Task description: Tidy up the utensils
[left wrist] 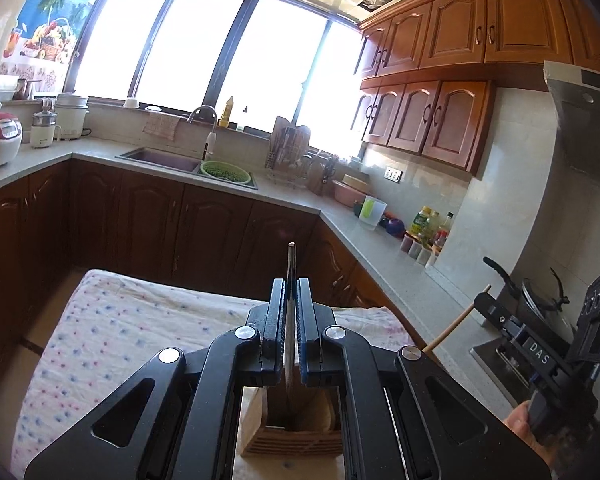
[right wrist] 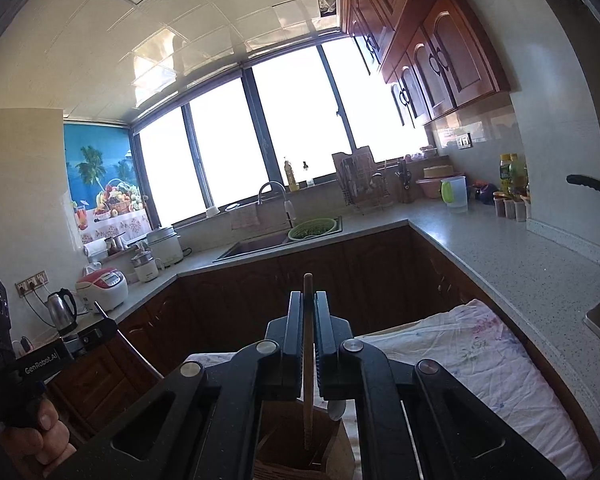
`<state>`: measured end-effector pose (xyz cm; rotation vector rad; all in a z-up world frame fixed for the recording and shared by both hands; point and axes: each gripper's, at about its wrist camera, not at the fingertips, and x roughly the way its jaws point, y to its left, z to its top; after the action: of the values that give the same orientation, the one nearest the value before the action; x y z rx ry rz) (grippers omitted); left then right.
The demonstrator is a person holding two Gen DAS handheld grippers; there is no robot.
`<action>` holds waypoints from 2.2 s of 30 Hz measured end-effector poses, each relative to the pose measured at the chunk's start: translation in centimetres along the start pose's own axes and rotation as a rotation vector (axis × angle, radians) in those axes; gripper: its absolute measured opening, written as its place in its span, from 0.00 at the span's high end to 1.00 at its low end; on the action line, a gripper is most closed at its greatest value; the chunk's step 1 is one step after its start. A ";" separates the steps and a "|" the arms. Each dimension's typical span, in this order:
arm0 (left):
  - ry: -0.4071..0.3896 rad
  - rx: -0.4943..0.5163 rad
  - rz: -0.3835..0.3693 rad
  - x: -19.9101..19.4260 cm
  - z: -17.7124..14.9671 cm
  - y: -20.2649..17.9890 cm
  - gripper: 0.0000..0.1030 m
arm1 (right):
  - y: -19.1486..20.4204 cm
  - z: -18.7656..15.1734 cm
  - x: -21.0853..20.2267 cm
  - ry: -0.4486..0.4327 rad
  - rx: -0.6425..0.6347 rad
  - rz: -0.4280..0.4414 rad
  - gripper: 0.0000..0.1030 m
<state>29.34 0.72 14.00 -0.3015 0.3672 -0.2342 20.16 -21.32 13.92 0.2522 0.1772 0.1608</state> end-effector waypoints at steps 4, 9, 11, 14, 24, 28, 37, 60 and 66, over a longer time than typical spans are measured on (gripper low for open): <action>0.032 -0.036 0.008 2.3 -2.5 1.0 0.96 | -1.0 -2.1 1.6 0.035 0.026 -0.019 0.96; 0.085 -0.040 0.019 3.9 -5.1 1.4 0.96 | -2.3 -4.2 2.5 0.061 0.056 -0.036 0.96; 0.102 -0.038 0.022 4.3 -5.8 1.5 0.96 | -2.4 -4.7 2.7 0.075 0.063 -0.037 0.96; 0.101 -0.031 0.029 4.2 -5.8 1.5 0.96 | -2.4 -5.4 2.9 0.082 0.064 -0.038 0.96; 0.122 -0.044 0.030 4.7 -5.3 1.8 0.95 | -2.4 -4.9 3.1 0.095 0.063 -0.040 0.95; 0.145 -0.072 0.009 4.7 -5.0 2.2 0.93 | -2.6 -5.0 3.1 0.101 0.081 -0.031 0.90; 0.119 -0.071 0.017 1.3 -5.2 2.3 0.42 | -3.0 -4.3 -0.6 0.029 0.122 -0.009 0.12; 0.249 -0.149 0.064 -8.8 -14.2 5.2 0.29 | -4.1 -11.5 -10.5 0.176 0.163 -0.025 0.03; 0.287 -0.156 0.079 -9.7 -16.2 5.7 0.29 | -3.9 -13.3 -11.6 0.220 0.157 -0.029 0.03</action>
<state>15.25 4.69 0.75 -0.4078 0.6817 -0.1718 6.88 -24.02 1.95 0.3882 0.4129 0.1462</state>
